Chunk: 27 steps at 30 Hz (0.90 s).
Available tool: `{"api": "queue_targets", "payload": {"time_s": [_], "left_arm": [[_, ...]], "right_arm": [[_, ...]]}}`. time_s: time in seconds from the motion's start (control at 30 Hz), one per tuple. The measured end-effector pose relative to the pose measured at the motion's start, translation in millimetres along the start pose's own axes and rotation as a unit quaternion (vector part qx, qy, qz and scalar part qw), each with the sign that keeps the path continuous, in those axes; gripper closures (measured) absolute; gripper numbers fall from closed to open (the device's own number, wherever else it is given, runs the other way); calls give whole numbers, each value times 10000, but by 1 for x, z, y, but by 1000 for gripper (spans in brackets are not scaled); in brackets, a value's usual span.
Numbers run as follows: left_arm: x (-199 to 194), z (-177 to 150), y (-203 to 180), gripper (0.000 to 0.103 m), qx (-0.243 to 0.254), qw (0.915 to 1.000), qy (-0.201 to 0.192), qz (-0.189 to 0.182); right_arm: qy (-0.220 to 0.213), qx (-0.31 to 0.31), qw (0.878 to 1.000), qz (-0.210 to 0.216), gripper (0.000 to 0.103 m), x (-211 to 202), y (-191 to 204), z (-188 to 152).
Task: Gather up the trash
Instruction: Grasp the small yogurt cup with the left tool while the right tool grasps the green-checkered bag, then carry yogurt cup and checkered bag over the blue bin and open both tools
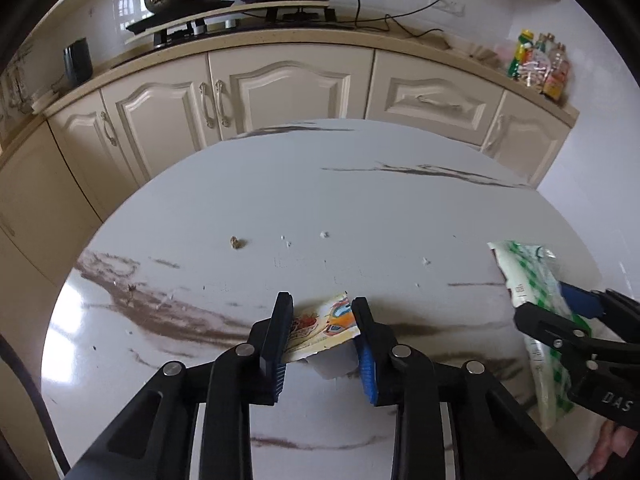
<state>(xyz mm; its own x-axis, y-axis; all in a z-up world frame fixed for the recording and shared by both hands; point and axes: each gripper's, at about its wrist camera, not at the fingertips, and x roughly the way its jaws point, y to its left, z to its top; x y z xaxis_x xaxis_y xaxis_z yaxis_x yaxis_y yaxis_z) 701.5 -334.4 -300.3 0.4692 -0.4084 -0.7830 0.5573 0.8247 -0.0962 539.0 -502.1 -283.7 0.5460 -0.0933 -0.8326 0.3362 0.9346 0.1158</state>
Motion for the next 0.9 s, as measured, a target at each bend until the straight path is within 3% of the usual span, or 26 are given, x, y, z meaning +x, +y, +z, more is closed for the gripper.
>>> {"api": "queue_targets", "payload": {"time_s": [0.33,0.67,0.9], "left_arm": [[-43,-29,26,79,-221,9990,46,-388],[-130,-80,42,79,-243,9977,-296,-551],[-231,-136,82,79,-539,9928,-862,-638]], "right_arm": [[-60,-100,9998,142,47,-20,21,-16],[-196,-377,9985,341,47,-57,75,-43],[-456,-768,9944,560,47,-99,141,-65]]}}
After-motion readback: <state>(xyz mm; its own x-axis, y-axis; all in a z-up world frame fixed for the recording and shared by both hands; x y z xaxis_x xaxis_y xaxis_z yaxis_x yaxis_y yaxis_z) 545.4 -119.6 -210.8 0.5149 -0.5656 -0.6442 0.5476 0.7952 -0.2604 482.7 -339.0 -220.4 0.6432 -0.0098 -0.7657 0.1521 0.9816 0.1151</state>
